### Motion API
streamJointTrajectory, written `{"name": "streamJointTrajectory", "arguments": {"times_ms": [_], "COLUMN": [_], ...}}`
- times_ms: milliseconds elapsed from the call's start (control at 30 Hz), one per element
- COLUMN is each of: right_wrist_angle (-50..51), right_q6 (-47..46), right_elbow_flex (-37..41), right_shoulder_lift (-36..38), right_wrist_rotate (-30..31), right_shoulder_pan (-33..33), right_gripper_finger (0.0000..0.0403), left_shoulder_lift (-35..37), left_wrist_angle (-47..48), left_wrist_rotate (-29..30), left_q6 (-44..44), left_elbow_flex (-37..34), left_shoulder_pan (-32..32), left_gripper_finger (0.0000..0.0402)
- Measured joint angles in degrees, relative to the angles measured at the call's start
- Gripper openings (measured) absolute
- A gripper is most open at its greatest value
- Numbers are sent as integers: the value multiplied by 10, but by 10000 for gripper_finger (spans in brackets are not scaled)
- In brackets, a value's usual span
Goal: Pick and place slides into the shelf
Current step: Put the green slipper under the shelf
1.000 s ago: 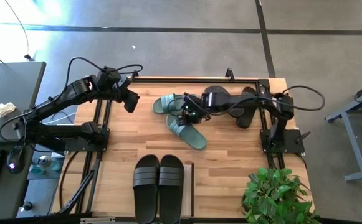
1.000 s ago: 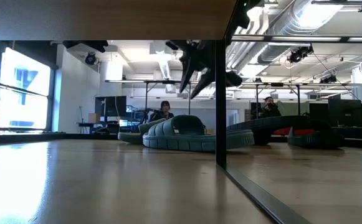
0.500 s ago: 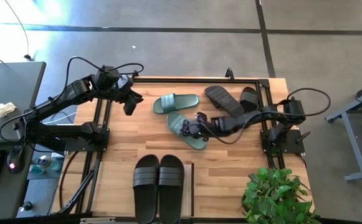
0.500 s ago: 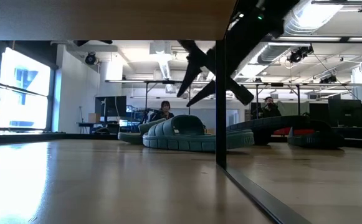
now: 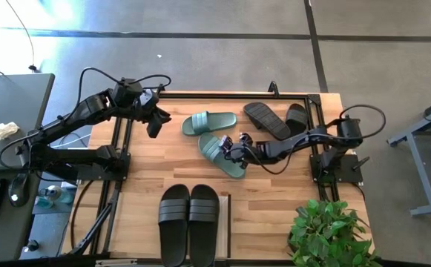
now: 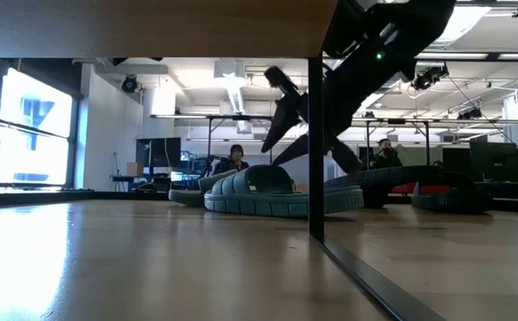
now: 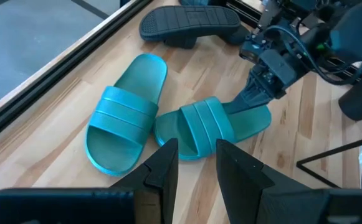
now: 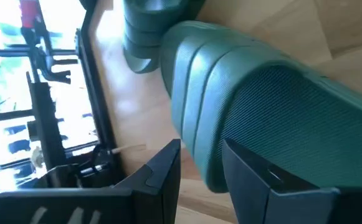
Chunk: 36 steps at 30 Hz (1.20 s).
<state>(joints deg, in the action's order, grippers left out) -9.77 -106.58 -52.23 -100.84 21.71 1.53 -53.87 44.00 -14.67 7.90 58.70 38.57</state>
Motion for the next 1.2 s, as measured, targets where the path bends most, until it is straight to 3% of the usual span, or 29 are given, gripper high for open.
{"name": "streamJointTrajectory", "arguments": {"times_ms": [333, 500, 633, 800, 1200], "right_wrist_angle": [-8, -59, -71, -83, -135], "right_q6": [15, 21, 48, 103, 251], "right_elbow_flex": [0, -2, -3, -3, -2], "right_shoulder_lift": [-22, -56, -60, -61, -32], "right_wrist_rotate": [-55, -54, -34, -27, 11], "right_shoulder_pan": [-40, -46, -45, -43, -14], "right_gripper_finger": [108, 106, 80, 12, 2], "left_shoulder_lift": [0, 0, 0, 0, -11], "left_wrist_angle": [1, 9, 13, 14, 56], "left_wrist_rotate": [0, -2, -12, -24, -82], "left_q6": [14, 15, 16, 29, 8], "left_elbow_flex": [0, 0, 0, 0, 0], "left_shoulder_pan": [0, 1, 0, 0, 1], "left_gripper_finger": [95, 95, 95, 95, 95]}}
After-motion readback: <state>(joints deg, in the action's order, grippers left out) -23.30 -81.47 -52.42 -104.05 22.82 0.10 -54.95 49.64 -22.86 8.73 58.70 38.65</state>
